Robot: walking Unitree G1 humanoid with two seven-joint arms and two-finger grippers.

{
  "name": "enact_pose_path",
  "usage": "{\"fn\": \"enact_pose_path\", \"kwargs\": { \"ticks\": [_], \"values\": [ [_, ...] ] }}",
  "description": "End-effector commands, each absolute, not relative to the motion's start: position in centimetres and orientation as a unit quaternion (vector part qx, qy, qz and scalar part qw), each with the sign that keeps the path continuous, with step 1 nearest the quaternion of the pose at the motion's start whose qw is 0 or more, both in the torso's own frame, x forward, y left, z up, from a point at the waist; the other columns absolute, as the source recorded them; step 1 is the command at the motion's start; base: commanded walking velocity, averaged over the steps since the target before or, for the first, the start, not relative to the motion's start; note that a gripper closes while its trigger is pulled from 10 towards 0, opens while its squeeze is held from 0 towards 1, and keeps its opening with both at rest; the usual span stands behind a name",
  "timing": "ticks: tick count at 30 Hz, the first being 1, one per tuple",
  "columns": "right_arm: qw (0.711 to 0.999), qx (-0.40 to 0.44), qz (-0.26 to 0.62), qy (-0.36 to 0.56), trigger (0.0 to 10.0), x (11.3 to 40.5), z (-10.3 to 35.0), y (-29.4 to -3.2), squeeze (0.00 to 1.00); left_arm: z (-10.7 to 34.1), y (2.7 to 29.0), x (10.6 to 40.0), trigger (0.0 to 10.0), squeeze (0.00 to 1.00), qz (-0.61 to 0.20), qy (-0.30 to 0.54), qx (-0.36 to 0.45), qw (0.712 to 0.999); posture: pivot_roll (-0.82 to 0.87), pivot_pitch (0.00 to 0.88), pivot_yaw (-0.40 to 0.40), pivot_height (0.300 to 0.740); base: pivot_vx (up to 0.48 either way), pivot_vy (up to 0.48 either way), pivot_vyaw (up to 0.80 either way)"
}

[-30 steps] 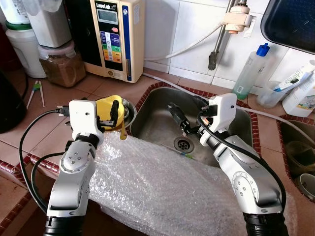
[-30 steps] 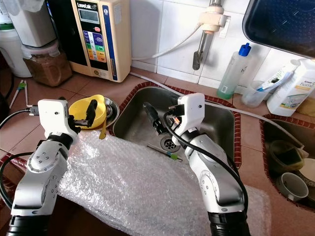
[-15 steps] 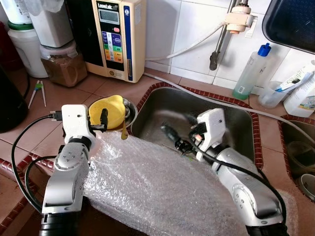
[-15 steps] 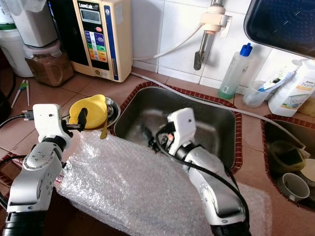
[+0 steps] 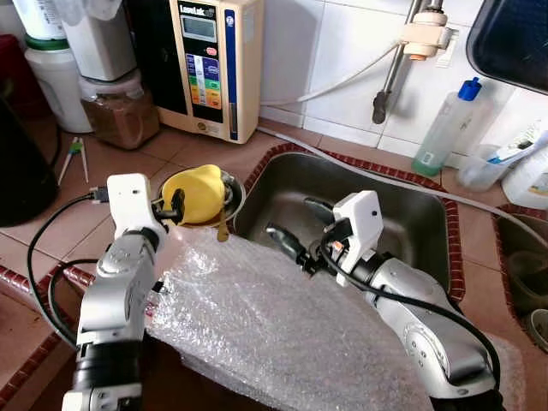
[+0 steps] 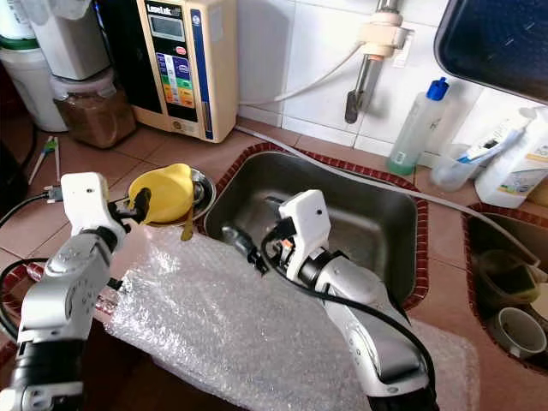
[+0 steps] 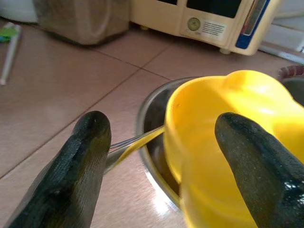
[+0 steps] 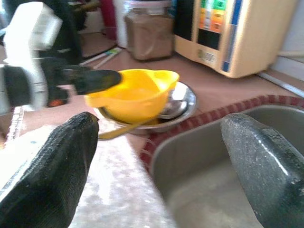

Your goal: Kitchen organization

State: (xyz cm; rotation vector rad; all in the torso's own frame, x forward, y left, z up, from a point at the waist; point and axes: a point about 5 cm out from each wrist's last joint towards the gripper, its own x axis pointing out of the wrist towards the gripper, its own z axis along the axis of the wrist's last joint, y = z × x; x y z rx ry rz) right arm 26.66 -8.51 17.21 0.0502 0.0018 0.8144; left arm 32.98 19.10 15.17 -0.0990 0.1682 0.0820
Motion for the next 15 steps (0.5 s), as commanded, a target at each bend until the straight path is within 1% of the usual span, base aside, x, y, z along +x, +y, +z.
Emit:
{"fn": "enact_pose_path", "kwargs": {
  "ticks": [1, 8, 10, 12, 13, 14, 15],
  "values": [
    [0.913, 0.033, 0.407, 0.005, 10.0, 26.27, 17.35, -8.58, 0.00, 15.18, 18.81, 33.27, 0.0, 0.00, 0.039, 0.092, -0.071, 0.993, -0.03, 0.000, -0.036, 0.740, 0.000, 0.000, 0.00],
    [0.911, 0.028, 0.412, -0.001, 10.0, 26.40, 17.42, -8.48, 0.00, 15.59, 19.03, 33.63, 0.0, 0.00, 0.034, 0.085, -0.061, 0.994, -0.03, 0.000, -0.034, 0.740, 0.000, 0.000, 0.00],
    [0.911, 0.028, 0.412, -0.001, 10.0, 26.43, 17.44, -8.43, 0.00, 15.63, 19.03, 33.74, 0.4, 0.00, 0.031, 0.088, -0.062, 0.994, -0.03, 0.000, -0.035, 0.740, 0.000, 0.000, 0.00],
    [0.910, 0.030, 0.414, -0.001, 10.0, 26.41, 17.48, -8.34, 0.00, 15.66, 19.04, 33.84, 0.5, 0.00, 0.030, 0.096, -0.064, 0.993, -0.02, 0.000, -0.035, 0.740, 0.000, 0.000, 0.00],
    [0.910, 0.030, 0.415, -0.001, 10.0, 26.40, 17.49, -8.31, 0.00, 15.66, 19.05, 33.87, 0.5, 0.00, 0.030, 0.098, -0.065, 0.993, -0.02, 0.000, -0.035, 0.740, 0.000, 0.000, 0.00],
    [0.909, 0.030, 0.416, -0.001, 10.0, 26.42, 17.50, -8.25, 0.00, 15.48, 18.94, 33.91, 0.0, 0.00, 0.024, 0.114, -0.063, 0.991, -0.02, 0.000, -0.034, 0.740, 0.000, 0.000, 0.00],
    [0.909, 0.030, 0.416, -0.001, 10.0, 26.44, 17.49, -8.23, 0.00, 15.38, 18.87, 33.91, 0.0, 0.00, 0.023, 0.119, -0.073, 0.990, -0.02, 0.000, -0.033, 0.740, 0.000, 0.000, 0.00]
  ]
}}
